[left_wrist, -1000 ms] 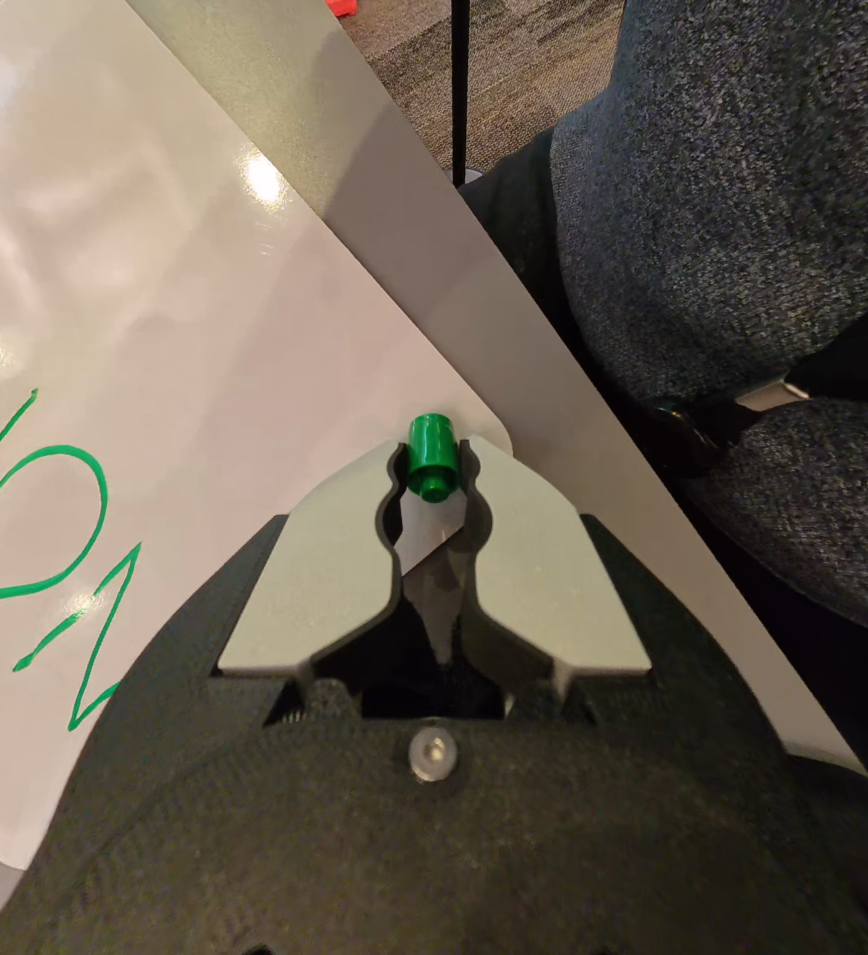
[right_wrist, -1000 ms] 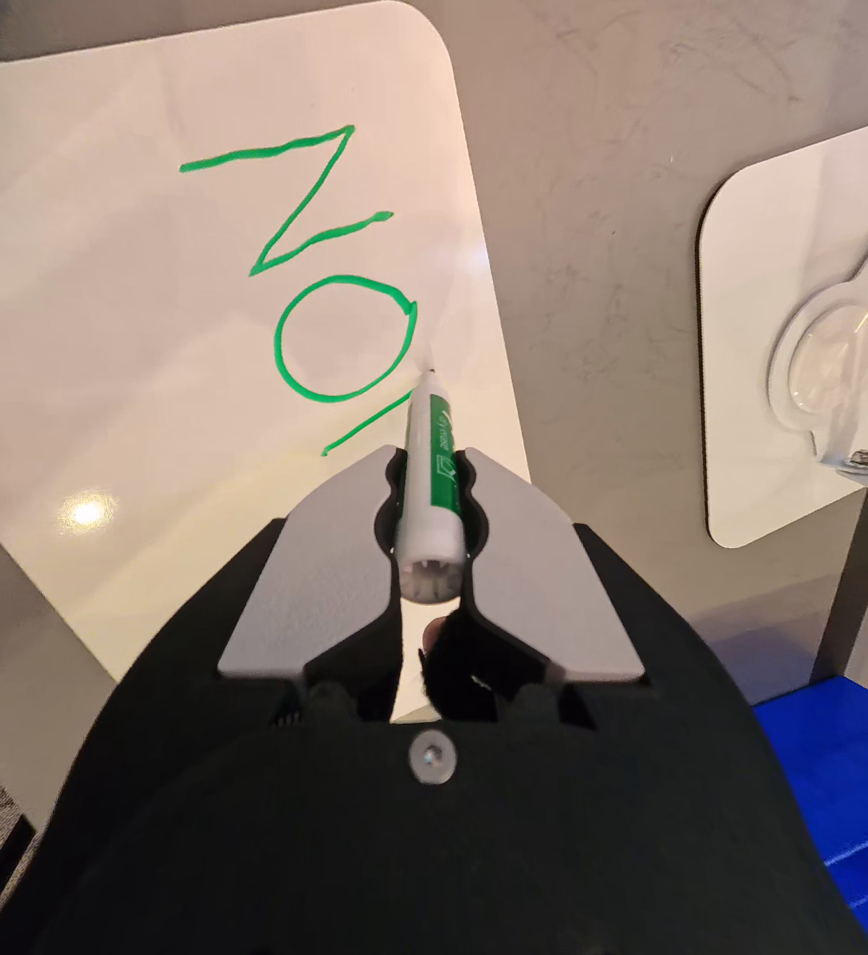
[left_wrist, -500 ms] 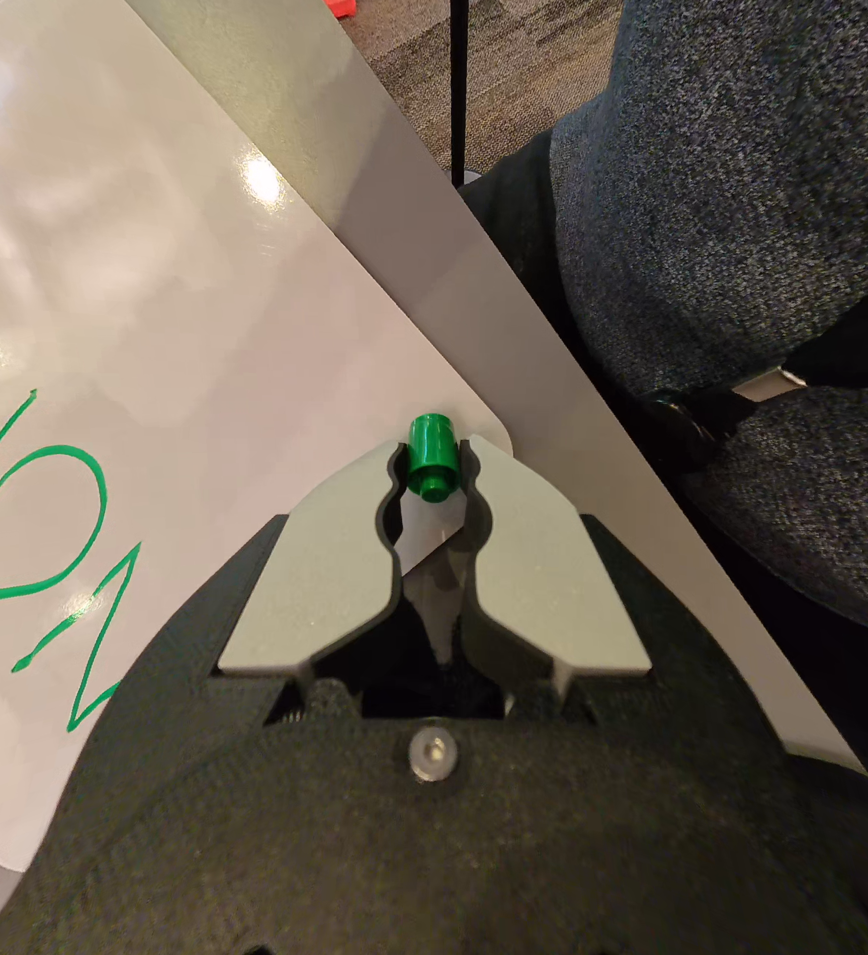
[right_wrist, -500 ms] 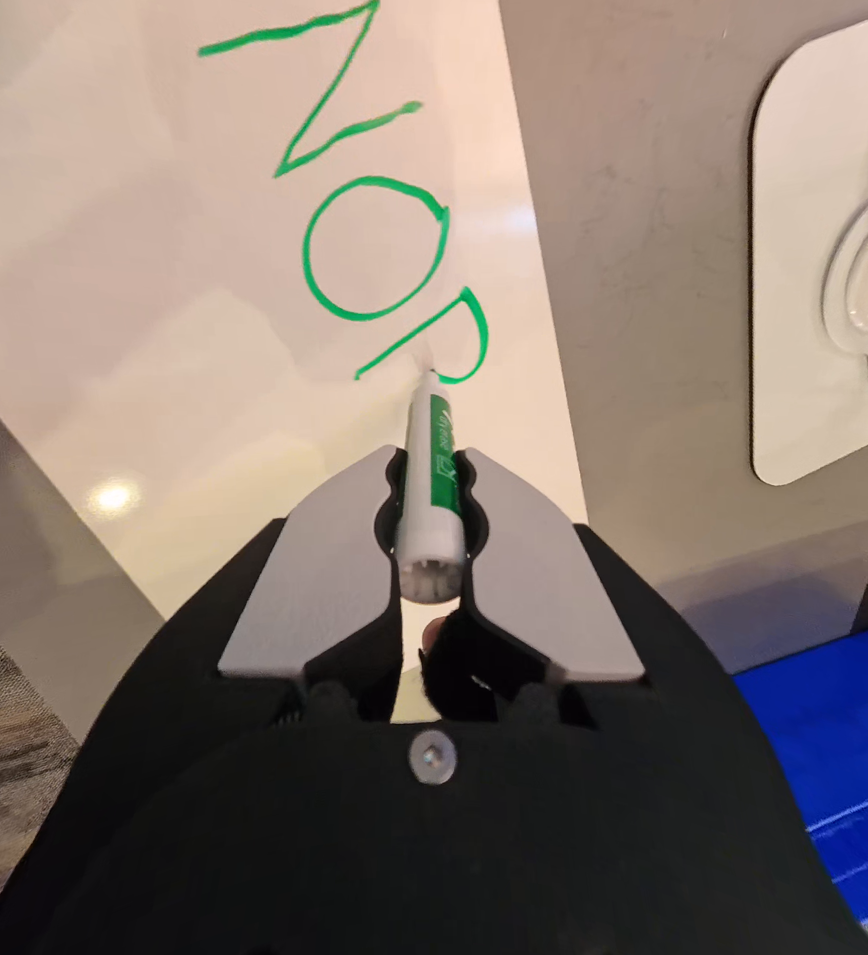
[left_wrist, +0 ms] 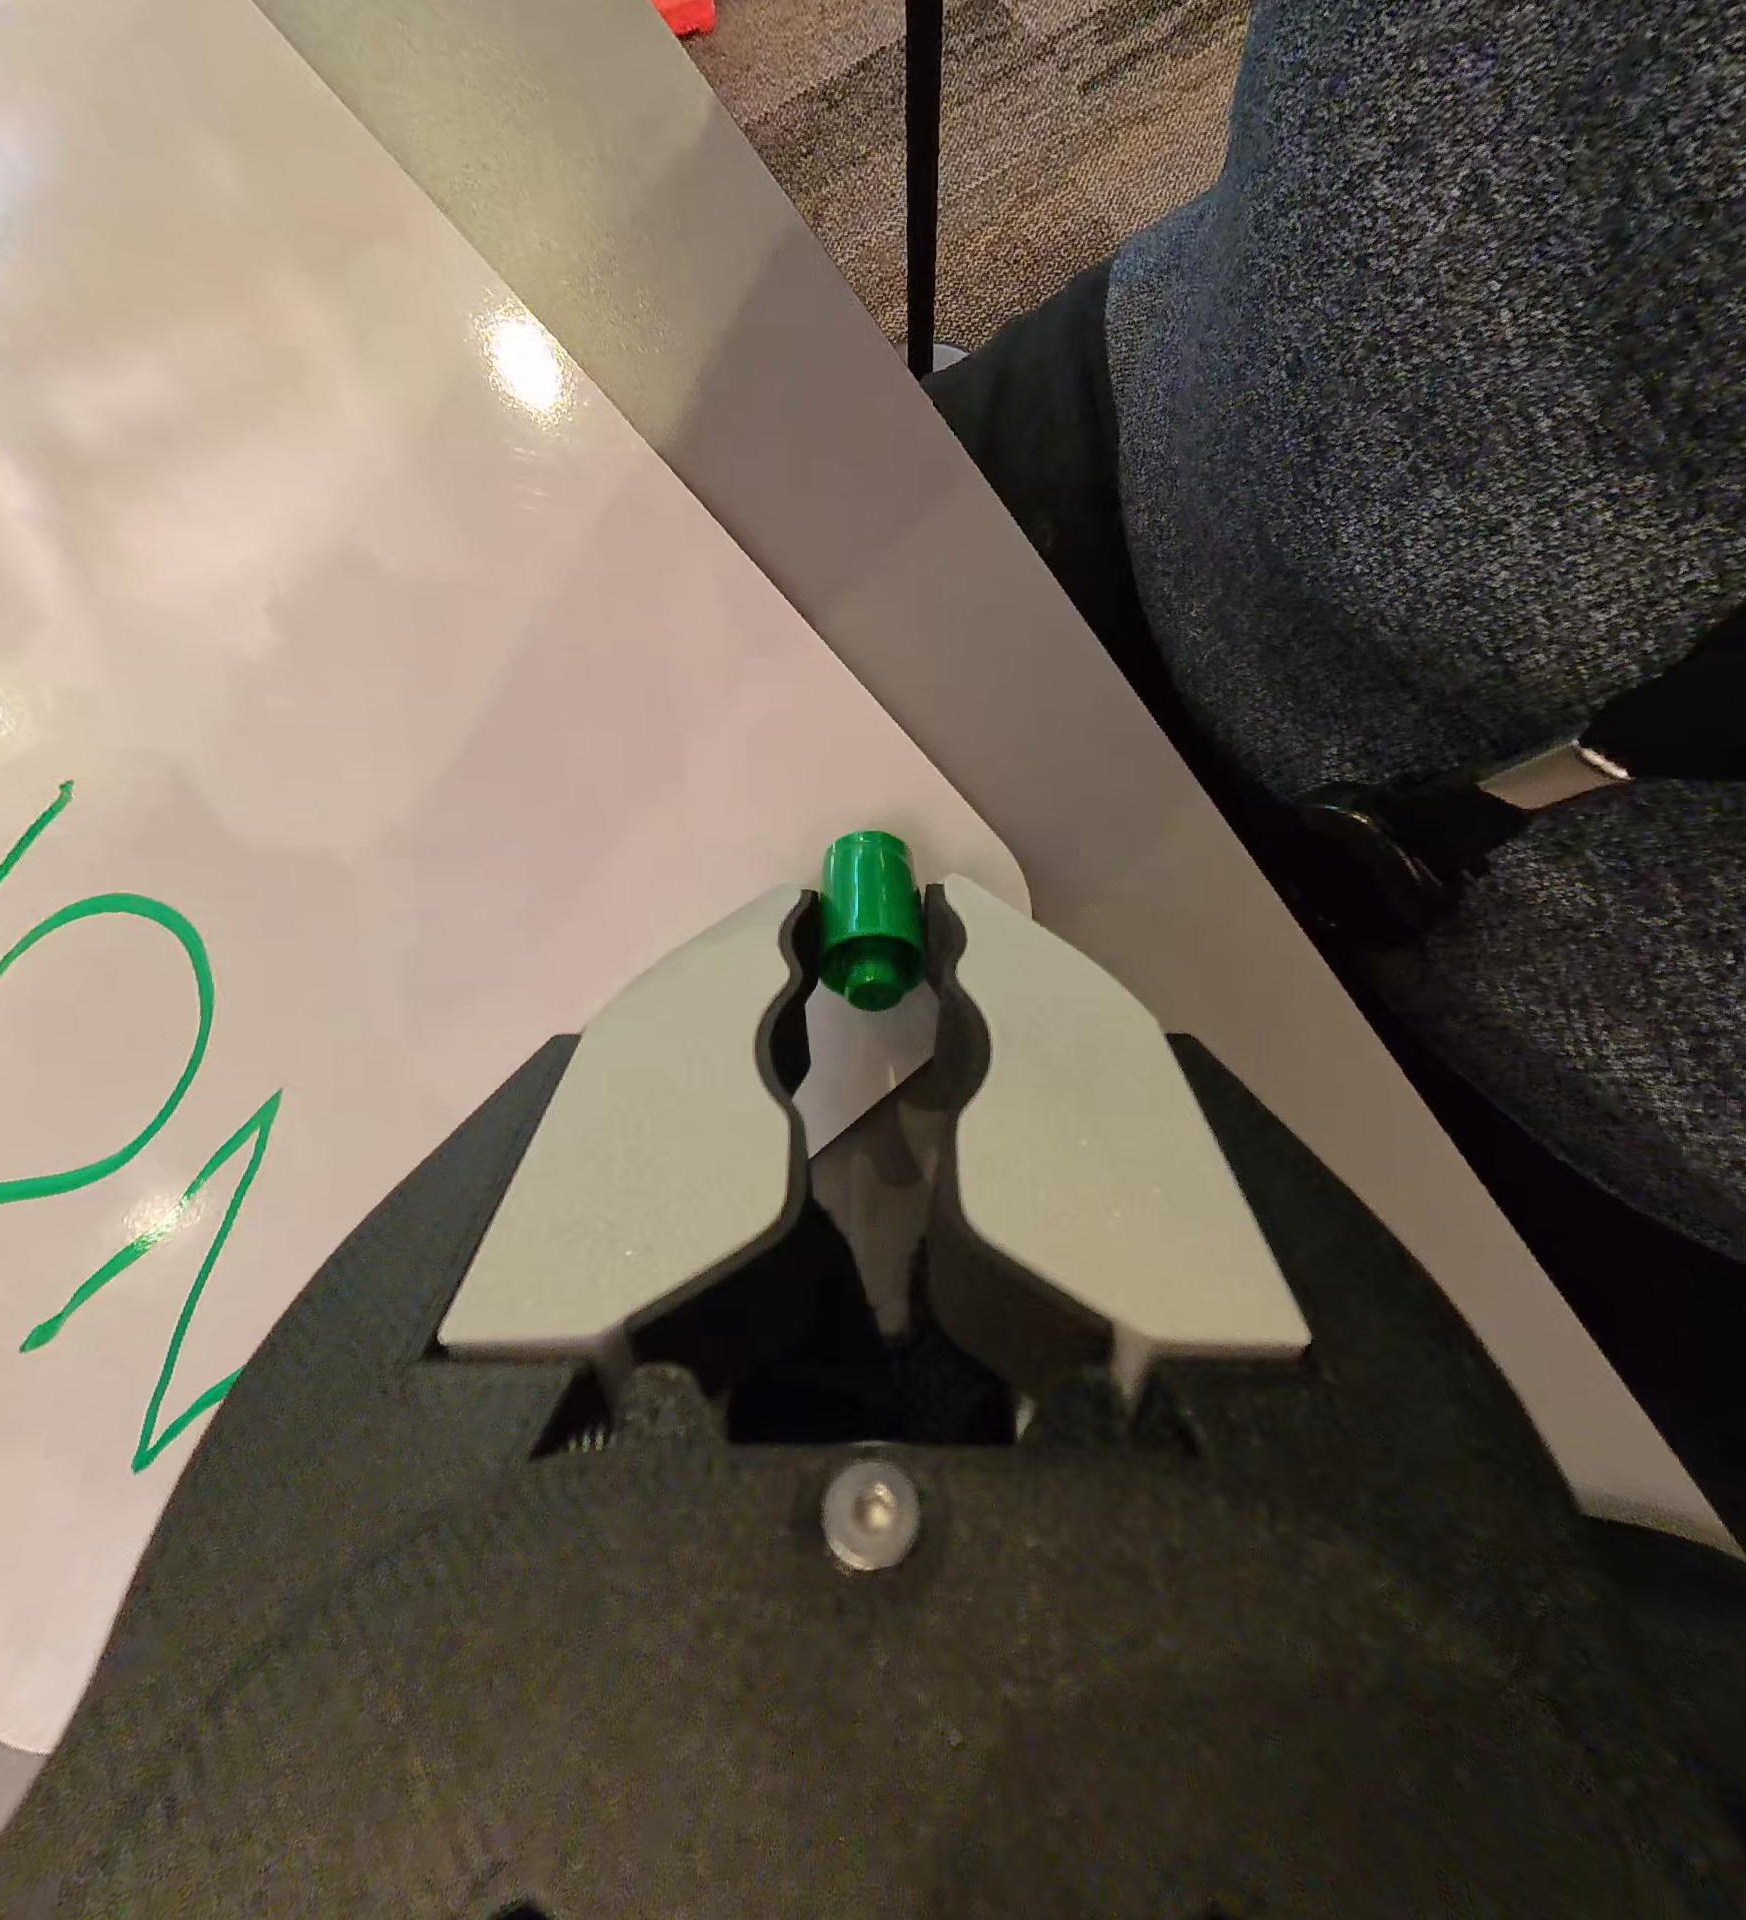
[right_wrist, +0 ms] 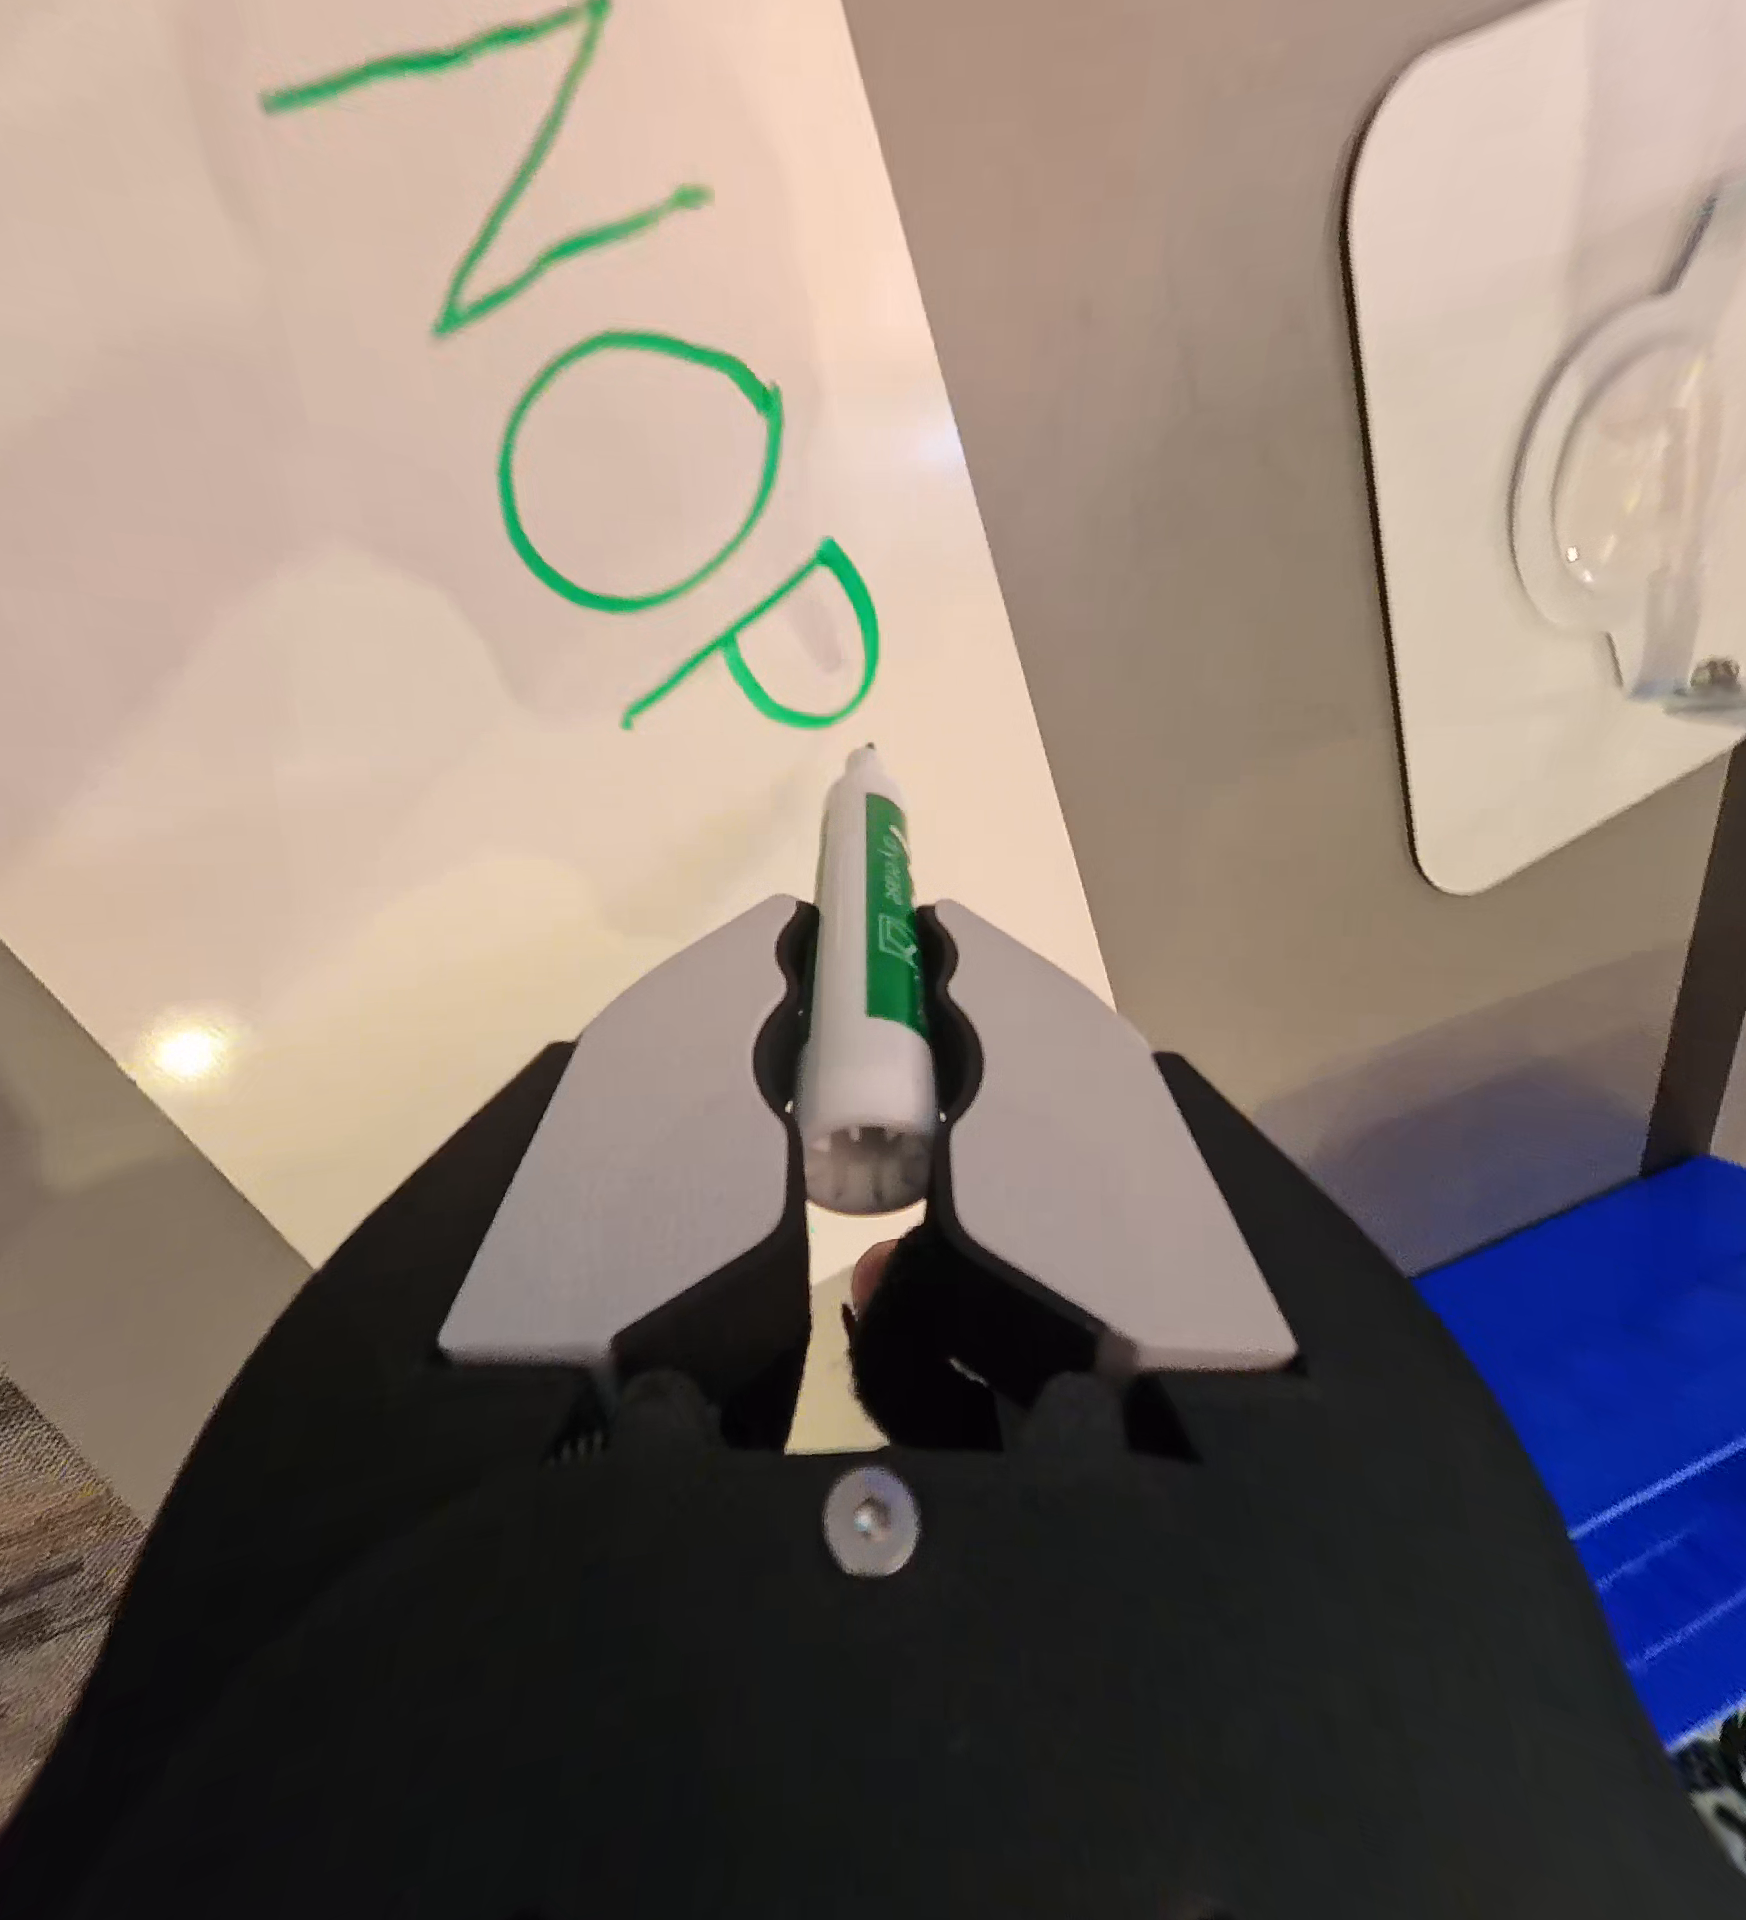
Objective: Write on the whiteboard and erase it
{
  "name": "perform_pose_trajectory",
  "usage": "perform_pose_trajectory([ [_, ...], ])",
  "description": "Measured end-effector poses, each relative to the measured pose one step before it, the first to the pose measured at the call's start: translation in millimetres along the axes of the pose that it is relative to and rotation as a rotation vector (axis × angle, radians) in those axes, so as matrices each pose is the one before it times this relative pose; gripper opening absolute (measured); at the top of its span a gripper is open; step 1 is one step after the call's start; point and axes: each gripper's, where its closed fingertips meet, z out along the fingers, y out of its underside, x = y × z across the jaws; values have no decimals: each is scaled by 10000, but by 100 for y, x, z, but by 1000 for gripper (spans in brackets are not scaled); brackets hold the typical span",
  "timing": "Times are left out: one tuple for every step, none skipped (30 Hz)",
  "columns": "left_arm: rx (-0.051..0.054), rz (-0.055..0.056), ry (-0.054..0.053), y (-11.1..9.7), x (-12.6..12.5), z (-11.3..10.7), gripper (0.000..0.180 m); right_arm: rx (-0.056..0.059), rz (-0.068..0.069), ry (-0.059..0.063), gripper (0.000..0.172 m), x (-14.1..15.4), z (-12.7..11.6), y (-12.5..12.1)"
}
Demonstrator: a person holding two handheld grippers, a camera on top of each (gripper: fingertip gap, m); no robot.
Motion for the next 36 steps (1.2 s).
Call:
perform_pose_trajectory([
  [0, 0, 1, 0, 2, 0, 20, -96, 76, 32, 20, 195, 57, 510],
  [2, -4, 4, -3, 8, 2, 20, -24, 79, 18, 20, 136, 86, 332],
  [1, -1, 2, 5, -4, -4, 20, -17, 96, 34, 20, 150, 141, 254],
  [2, -1, 1, -3, 3, 2, 20, -30, 30, 51, 20, 137, 163, 204],
  [4, -5, 5, 0, 3, -1, 20, 1, 12, 44, 20, 114, 161, 95],
  [5, -5, 6, 0, 4, -1, 20, 25, 49, 31, 20, 130, 169, 6],
  [4, -5, 4, -4, -5, 3, 20, 2, 29, 6, 20, 96, 185, 13],
  [4, -3, 2, 6, 12, 6, 20, -41, -2, -16, 20, 55, 211, 56],
  [2, -1, 0, 3, -6, -3, 20, -53, -34, -1, 20, 42, 225, 34],
  [1, 1, -1, 3, 6, -4, 20, -38, -36, -19, 20, -15, 202, -37],
  [4, -2, 1, -5, 3, 3, 20, 3, -44, -50, 20, -111, 160, -104],
  [2, -2, 1, 2, 9, -3, 20, 85, -14, -30, 20, -74, 35, -259],
  [1, -1, 1, -1, 2, 1, 20, 39, -28, -78, 20, -160, -20, -192],
  [1, -2, 1, 4, -4, -4, 20, 11, -75, -29, 20, -171, -9, -152],
  [1, 0, 0, 11, 8, 3, 20, 7, -39, -61, 20, -249, -51, -132],
  [1, 0, 0, -2, 0, 1, 20, 0, -53, -93, 20, -333, -98, -98],
  [1, 0, 1, 3, 9, -4, 20, -25, -71, -65, 20, -348, -119, -33],
  [0, 1, 0, -5, 6, 4, 20, -41, -54, -38, 20, -347, -121, 20],
  [4, -4, 4, 0, 1, -2, 20, -31, -31, -54, 20, -409, -145, 72],
  [6, -5, 5, -2, 4, -1, 20, -12, -8, -65, 20, -451, -164, 95],
  [-3, 2, -1, 3, 12, -2, 20, -9, 2, -41, 20, -452, -164, 136],
  [-6, 5, -4, -4, 5, 5, 20, -31, 13, -43, 20, -438, -172, 220],
  [-1, 1, -1, 6, 6, -6, 20, -61, 20, -63, 20, -426, -202, 315],
  [-1, 0, 1, -4, 7, 4, 20, -88, 13, -14, 20, -316, -187, 412],
  [-5, 1, -1, -6, 4, -6, 20, -98, 47, 21, 20, -193, -162, 466],
  [-7, 6, -4, -2, 5, 4, 20, -89, 89, 14, 20, -107, -129, 505],
  [-9, 8, -6, 5, 7, -2, 20, -67, 91, 3, 20, -32, -113, 509],
  [-7, 5, -4, -3, 5, 4, 20, -79, 92, 36, 20, 105, -62, 512],
  [-2, 0, 0, 1, 15, -1, 20, -99, 84, 66, 20, 235, -34, 493],
  [-1, 0, 0, -4, 7, 4, 20, -98, 49, 71, 20, 308, 11, 434],
  [0, 1, 0, 7, -1, 7, 20, -78, 41, 86, 20, 388, 60, 305],
  [2, -2, 2, 2, 11, -3, 20, -27, 36, 83, 20, 458, 114, 138],
  [3, -2, 2, -3, 4, 2, 20, 48, 32, 20, 20, 397, 139, -74],
  [5, -1, 3, 11, 6, 2, 20, 39, -6, 27, 20, 412, 165, -180],
  [9, -6, 7, -6, 7, 2, 20, 9, -35, 56, 20, 457, 188, -238],
  [8, -10, 8, 7, 4, 4, 20, 32, -54, 28, 20, 415, 180, -337],
])
